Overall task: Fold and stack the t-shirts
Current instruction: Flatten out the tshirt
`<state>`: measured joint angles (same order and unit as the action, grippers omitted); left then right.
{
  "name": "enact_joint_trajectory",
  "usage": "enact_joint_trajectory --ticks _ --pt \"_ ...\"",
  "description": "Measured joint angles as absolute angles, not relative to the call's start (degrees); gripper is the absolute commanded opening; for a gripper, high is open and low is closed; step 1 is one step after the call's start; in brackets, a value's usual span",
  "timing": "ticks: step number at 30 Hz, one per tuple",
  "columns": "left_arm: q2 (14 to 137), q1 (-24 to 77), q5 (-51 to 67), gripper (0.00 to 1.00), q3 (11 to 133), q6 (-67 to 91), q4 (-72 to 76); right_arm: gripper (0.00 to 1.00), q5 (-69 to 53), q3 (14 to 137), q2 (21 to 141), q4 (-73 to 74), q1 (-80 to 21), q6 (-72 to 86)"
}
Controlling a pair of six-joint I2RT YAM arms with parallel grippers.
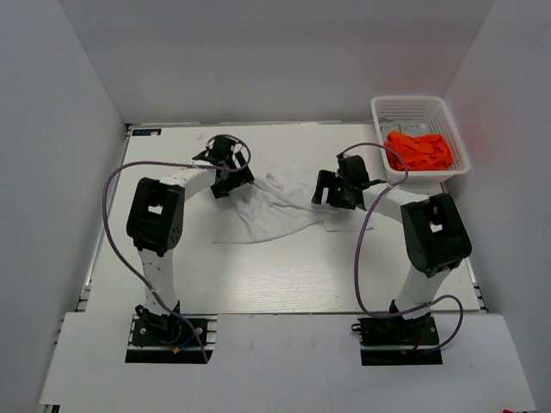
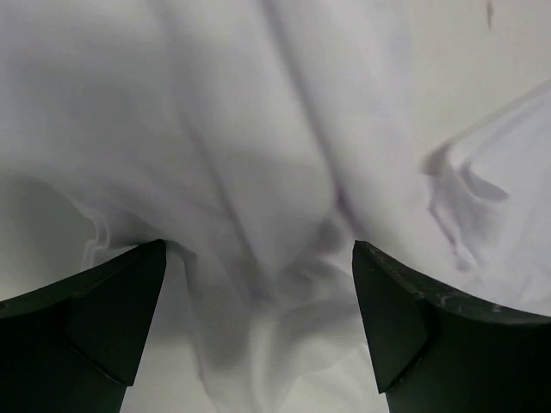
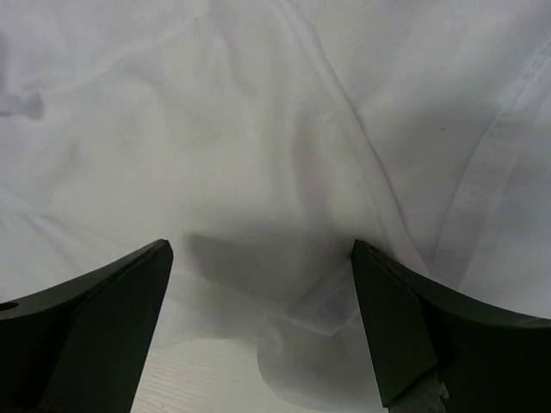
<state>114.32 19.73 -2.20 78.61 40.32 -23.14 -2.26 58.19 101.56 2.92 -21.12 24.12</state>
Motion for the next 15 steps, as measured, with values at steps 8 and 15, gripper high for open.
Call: enact_joint_trajectory --ticks 8,15 --pt "112.01 17.15 -8.78 0.99 80.84 38.09 -29.23 0.9 0.64 56.38 94.15 -0.32 -21.06 24.71" --pt "93.36 17.69 -11.44 0.99 62.33 42.94 -33.67 0.9 8.88 45.06 73.91 -1.87 -20.62 27.94"
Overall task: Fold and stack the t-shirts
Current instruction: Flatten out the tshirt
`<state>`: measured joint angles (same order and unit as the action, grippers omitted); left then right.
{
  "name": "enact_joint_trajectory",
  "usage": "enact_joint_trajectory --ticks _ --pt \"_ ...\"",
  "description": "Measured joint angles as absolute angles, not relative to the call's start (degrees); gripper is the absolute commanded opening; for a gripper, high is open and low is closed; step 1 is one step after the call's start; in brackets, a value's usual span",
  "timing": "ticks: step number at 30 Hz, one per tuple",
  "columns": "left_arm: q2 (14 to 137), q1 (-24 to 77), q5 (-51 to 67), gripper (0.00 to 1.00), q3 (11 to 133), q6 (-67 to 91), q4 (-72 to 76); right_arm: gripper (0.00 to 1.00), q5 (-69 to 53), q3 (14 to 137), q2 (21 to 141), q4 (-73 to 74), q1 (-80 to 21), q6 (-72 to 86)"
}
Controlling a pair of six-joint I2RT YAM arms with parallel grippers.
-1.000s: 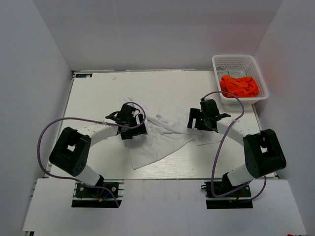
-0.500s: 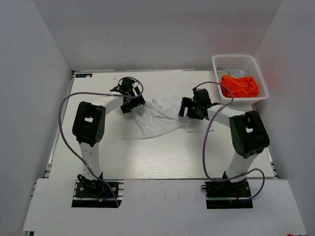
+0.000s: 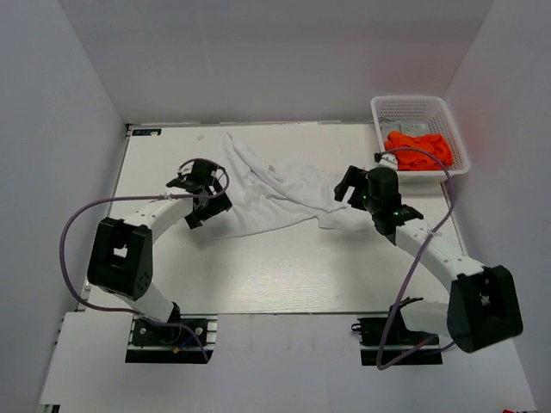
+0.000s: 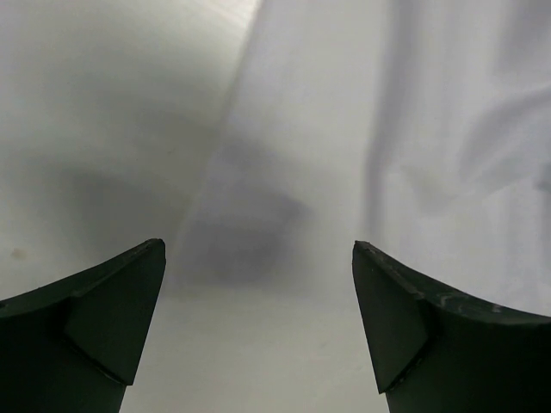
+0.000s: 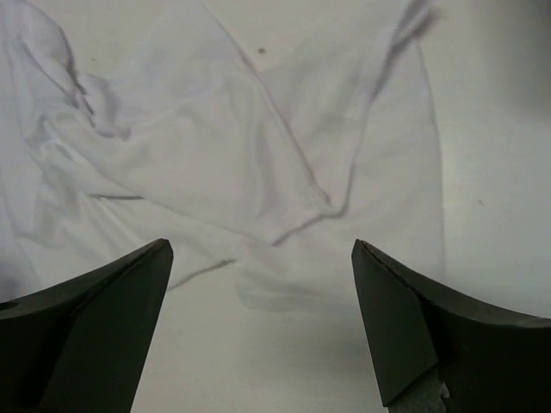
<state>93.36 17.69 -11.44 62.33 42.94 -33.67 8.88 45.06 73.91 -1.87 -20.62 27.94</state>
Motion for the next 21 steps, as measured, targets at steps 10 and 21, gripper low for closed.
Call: enact_joint_trajectory --ticks 10,21 --pt "87.39 17.23 -14.57 0.9 46.96 49.74 -35.35 0.9 16.6 32.75 63.42 1.61 -19.73 31.14" --pt "90.65 16.05 -15.33 0.17 48.82 48.12 -30.83 0.9 16.86 32.97 71.18 4.86 -19.59 31.09"
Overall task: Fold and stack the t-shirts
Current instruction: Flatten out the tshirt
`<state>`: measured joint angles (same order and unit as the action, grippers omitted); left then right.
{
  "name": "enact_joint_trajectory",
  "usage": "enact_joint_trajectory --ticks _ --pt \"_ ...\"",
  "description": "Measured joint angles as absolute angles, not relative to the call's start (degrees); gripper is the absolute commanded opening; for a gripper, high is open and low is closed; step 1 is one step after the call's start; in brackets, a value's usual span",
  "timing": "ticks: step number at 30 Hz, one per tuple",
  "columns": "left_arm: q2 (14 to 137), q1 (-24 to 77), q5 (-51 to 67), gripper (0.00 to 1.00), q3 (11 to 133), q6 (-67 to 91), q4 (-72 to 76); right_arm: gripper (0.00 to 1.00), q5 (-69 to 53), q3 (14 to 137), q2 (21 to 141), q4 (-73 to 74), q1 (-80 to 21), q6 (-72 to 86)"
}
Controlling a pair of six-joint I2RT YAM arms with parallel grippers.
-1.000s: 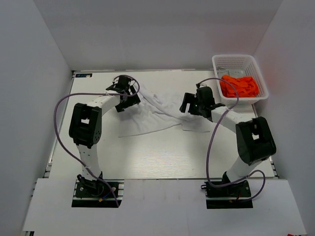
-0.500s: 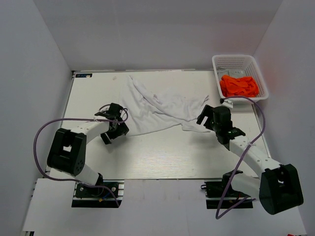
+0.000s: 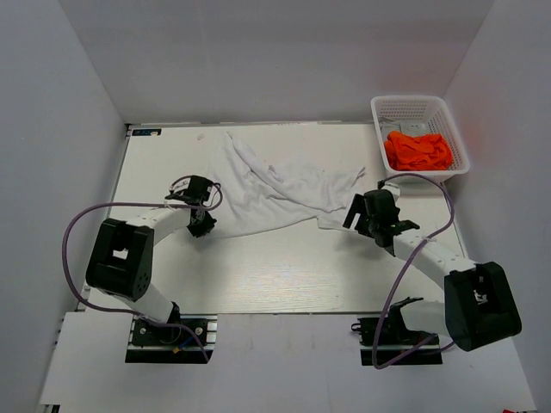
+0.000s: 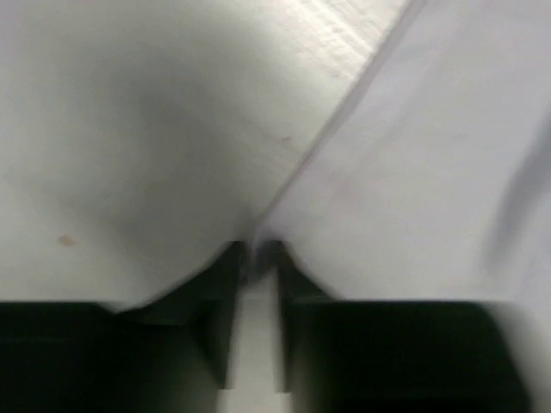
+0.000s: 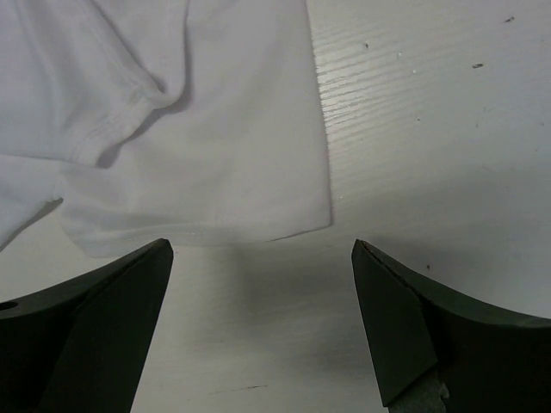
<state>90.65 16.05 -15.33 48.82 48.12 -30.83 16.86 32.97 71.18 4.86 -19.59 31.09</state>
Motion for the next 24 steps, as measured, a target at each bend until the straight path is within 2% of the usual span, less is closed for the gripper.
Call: enact_joint_trajectory --ticks 1,2,5,10,12,13,14,16,17,24 --pt "90.85 15.97 -14.44 0.05 48.8 48.16 -29.36 0.9 17.32 33.12 71.48 5.28 -19.55 31.11" --pt "90.96 15.9 -13.34 0.0 48.62 47.92 -27.81 0.9 18.04 33.5 72.03 5.96 -19.49 31.11" --pt "90.59 15.86 -10.28 0.0 47.35 47.24 -23.55 0.88 19.51 35.22 75.05 7.09 -19.22 31.05" --pt "89.12 15.97 -7.99 0.0 44.91 46.74 -19.46 0.73 19.38 38.0 81.73 7.29 -18.81 30.92" --pt "89.01 16.03 -7.94 0.0 44.77 46.57 -19.22 0.6 19.22 39.09 84.31 7.33 -18.74 30.68" --pt "88.9 16.03 -7.94 0.0 44.71 46.52 -19.2 0.41 19.09 39.66 84.95 7.29 -18.72 30.79" --pt "88.71 16.03 -7.94 0.0 44.6 46.52 -19.2 0.29 18.79 39.99 85.41 7.09 -18.72 30.72" --pt "88.23 16.19 -7.88 0.0 44.23 46.48 -19.51 0.13 18.11 40.1 85.97 6.61 -18.5 31.09" --pt "87.9 16.36 -7.88 0.0 44.03 46.46 -19.75 0.01 17.8 40.1 86.0 6.42 -18.37 31.11" --pt "82.85 16.99 -6.81 0.0 43.53 45.08 -21.3 0.0 17.65 40.1 83.64 6.24 -18.39 30.89"
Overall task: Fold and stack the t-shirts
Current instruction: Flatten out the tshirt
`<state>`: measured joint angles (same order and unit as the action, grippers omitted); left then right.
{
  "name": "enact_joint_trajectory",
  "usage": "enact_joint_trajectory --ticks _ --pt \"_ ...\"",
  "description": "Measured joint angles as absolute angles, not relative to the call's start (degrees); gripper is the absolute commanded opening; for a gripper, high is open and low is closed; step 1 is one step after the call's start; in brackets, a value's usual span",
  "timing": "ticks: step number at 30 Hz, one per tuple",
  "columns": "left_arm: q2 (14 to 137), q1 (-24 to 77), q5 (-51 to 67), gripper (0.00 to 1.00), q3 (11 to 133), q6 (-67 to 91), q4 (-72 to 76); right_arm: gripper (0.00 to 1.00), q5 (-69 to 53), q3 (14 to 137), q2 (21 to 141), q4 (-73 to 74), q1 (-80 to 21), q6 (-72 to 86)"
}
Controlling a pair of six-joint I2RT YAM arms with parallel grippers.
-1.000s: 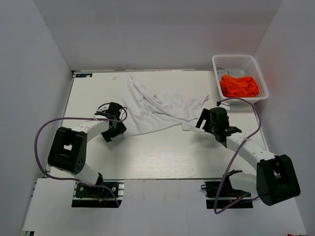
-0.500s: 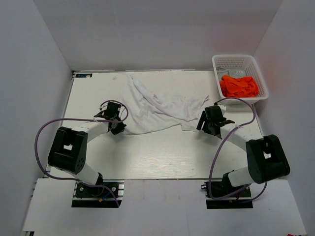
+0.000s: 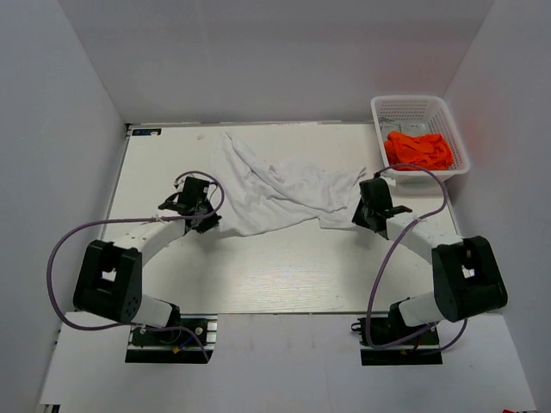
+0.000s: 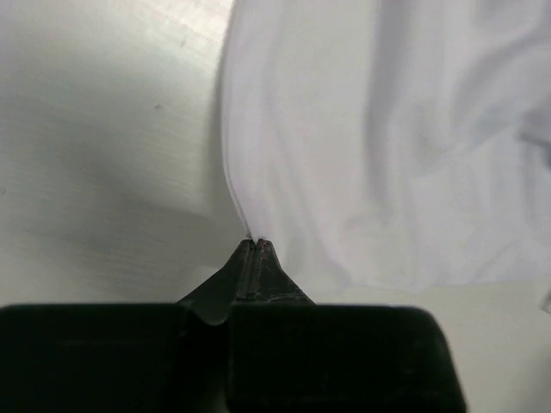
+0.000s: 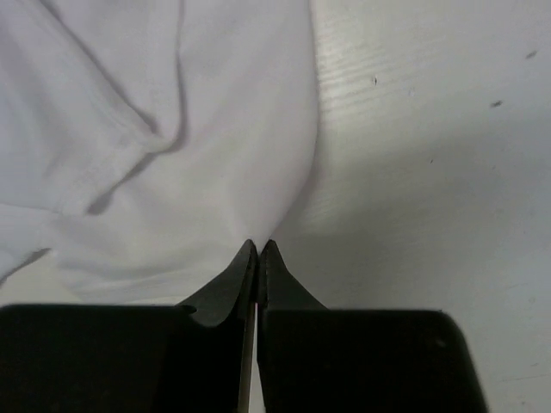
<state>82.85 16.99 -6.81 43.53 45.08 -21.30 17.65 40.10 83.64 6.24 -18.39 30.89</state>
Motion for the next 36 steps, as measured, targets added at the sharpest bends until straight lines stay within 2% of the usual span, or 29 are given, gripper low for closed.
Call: enact_joint_trajectory --ticks 7,13,17,24,30,36 --pt "71.81 16.99 -6.66 0.0 54.06 42.44 -21.34 0.0 20.01 47.59 70.72 6.83 -18.44 27.75" --pt "57.49 17.04 -8.86 0.0 63.79 40.18 -19.53 0.0 25.34 53.74 52.77 6.9 -18.44 24.45" --pt "52.36 17.06 -9.74 0.0 70.72 38.57 -19.51 0.0 27.2 59.99 44.73 7.77 -18.46 21.43" --pt "48.88 17.04 -8.58 0.0 83.85 35.88 -22.7 0.0 26.35 75.96 40.6 10.94 -18.5 15.09" --pt "44.16 16.99 -4.58 0.0 93.08 33.85 -26.28 0.0 20.69 91.48 40.34 16.64 -18.55 10.87" --pt "40.71 16.99 -2.0 0.0 100.38 32.51 -28.32 0.0 15.55 100.71 40.16 18.39 -18.55 8.23"
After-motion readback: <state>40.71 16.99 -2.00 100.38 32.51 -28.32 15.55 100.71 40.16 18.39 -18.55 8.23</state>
